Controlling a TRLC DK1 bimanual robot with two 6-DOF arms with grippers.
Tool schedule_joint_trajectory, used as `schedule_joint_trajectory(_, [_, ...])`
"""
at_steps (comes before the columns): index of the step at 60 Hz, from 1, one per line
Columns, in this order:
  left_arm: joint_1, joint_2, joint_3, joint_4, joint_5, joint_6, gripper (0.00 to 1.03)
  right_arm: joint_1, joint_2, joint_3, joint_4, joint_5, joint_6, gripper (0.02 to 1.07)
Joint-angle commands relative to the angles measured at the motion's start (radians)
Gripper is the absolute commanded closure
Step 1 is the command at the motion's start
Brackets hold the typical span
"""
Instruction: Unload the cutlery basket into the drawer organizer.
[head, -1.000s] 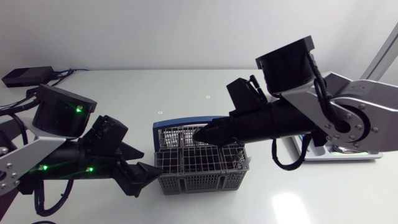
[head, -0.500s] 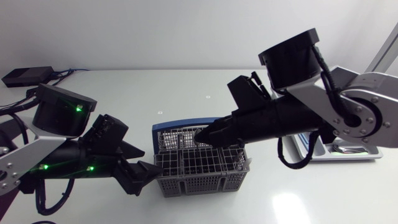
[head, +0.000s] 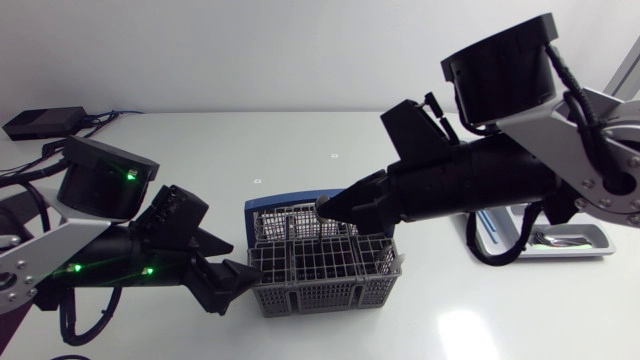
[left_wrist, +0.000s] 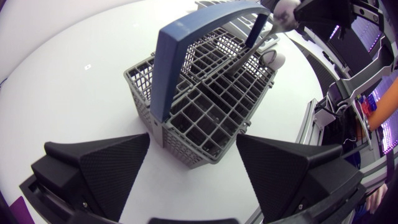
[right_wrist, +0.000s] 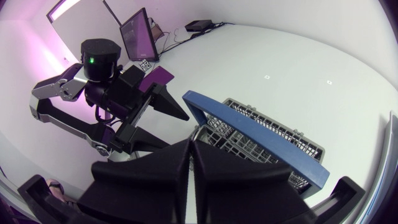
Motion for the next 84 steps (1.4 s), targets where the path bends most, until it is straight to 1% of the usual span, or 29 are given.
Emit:
schedule_joint_trajectory(1, [-0.006,0.014,-0.016,0.009,-0.005,-0.001,0.06,0.003,-0.023,0.031,-0.021,-0.003,-0.034,1.01])
schedule_joint_trajectory(12, [-0.006,0.014,-0.016,0.009,-0.005,-0.001,0.06,0.017,-0.05,0.044,-0.053,-0.005,-0.048,1.01])
schedule_joint_trajectory(25, [-0.014,0.013,-0.01,0.004,-0.008,-0.005,0.06,0.015,-0.082,0.068,-0.137,-0.013,-0.111,1.01])
schedule_joint_trajectory(40, [-0.029,0.011,-0.005,-0.001,-0.022,-0.011,0.06,-0.011,-0.125,0.105,-0.272,0.0,-0.209,1.01])
schedule_joint_trajectory(53, [-0.044,0.002,-0.002,-0.013,-0.034,-0.017,0.06,-0.054,-0.137,0.195,-0.424,0.009,-0.305,1.01])
schedule_joint_trajectory(62, [-0.047,-0.001,0.001,-0.017,-0.039,-0.021,0.06,-0.078,-0.152,0.252,-0.525,0.033,-0.377,1.01])
schedule_joint_trajectory(71, [-0.051,-0.003,0.006,-0.03,-0.046,-0.024,0.06,-0.128,-0.165,0.291,-0.622,0.092,-0.446,1.01])
schedule_joint_trajectory(77, [-0.058,-0.003,0.015,-0.043,-0.054,-0.034,0.06,-0.146,-0.175,0.3,-0.676,0.161,-0.471,1.01])
schedule_joint_trajectory(80, [-0.063,-0.003,0.02,-0.051,-0.055,-0.043,0.06,-0.146,-0.188,0.295,-0.692,0.224,-0.474,1.01])
schedule_joint_trajectory(84, [-0.072,-0.003,0.023,-0.056,-0.066,-0.044,0.06,-0.152,-0.194,0.291,-0.711,0.276,-0.474,1.01])
